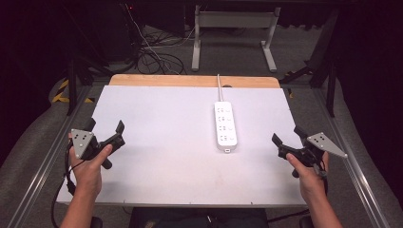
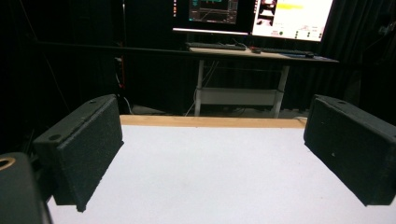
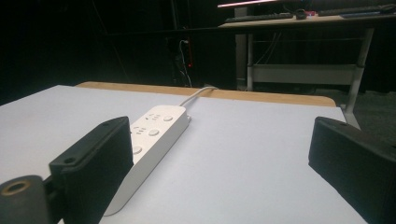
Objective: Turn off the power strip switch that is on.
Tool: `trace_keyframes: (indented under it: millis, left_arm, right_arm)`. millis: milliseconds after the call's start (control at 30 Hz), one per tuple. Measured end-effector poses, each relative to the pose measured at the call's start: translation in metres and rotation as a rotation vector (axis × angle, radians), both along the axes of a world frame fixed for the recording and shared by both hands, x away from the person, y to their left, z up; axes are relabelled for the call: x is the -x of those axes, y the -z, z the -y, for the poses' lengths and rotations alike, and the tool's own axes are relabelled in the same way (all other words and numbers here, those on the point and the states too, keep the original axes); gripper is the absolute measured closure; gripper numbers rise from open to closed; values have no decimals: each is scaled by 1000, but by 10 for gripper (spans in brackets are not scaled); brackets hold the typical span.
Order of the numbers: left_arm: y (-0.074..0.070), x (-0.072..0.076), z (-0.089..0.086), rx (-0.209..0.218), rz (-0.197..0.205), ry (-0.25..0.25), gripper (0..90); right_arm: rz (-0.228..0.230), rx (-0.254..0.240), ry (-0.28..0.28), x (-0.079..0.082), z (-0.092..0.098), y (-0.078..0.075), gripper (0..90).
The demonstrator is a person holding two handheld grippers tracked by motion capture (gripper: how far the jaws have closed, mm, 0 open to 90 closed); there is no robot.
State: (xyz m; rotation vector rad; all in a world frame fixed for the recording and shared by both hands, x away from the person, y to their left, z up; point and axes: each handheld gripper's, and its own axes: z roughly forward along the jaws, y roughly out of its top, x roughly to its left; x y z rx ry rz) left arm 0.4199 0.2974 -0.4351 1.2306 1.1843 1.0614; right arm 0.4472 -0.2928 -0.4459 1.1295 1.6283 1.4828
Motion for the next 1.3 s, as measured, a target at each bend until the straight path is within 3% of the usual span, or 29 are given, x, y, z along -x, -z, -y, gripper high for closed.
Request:
trace_keyframes:
  millis: [300,467,533,567,633,767,967,1033,1067,1167,1300]
  left_arm:
    - [0,0,0,2,1,1,52]
    - [0,-1,0,5,0,0,52]
    - [0,-1,0,6,-1,-2,52]
    - [0,0,0,10,-1,-3,52]
    - [0,0,0,6,1,-4,52]
    - [0,0,0,3,0,-3,52]
    - [0,0,-1,5,0,-6,52]
    - [0,0,0,7,0,-7,52]
    - [0,0,0,5,0,-7,52]
    - [0,0,-1,3,0,-6,52]
    - [0,0,-2,1,-3,-8,52]
  right_arm:
    - [-11,48,-25,-2,-9,1,63]
    - [-13,47,-20,-3,-8,1,117]
    - [-12,36,-20,-3,-7,0,202]
    - [-15,21,-42,-4,-7,-1,295]
    - [-15,19,-46,-4,-7,-1,315]
    - [-4,54,-64,-3,-9,-3,447]
    - [-31,79,-65,-3,-15,-7,587]
    - [-60,93,-62,-5,-16,-15,718]
    - [-60,93,-62,-5,-16,-15,718]
    - [-93,85,-80,-7,-19,-28,873]
    - [-96,90,-96,-8,-23,-33,900]
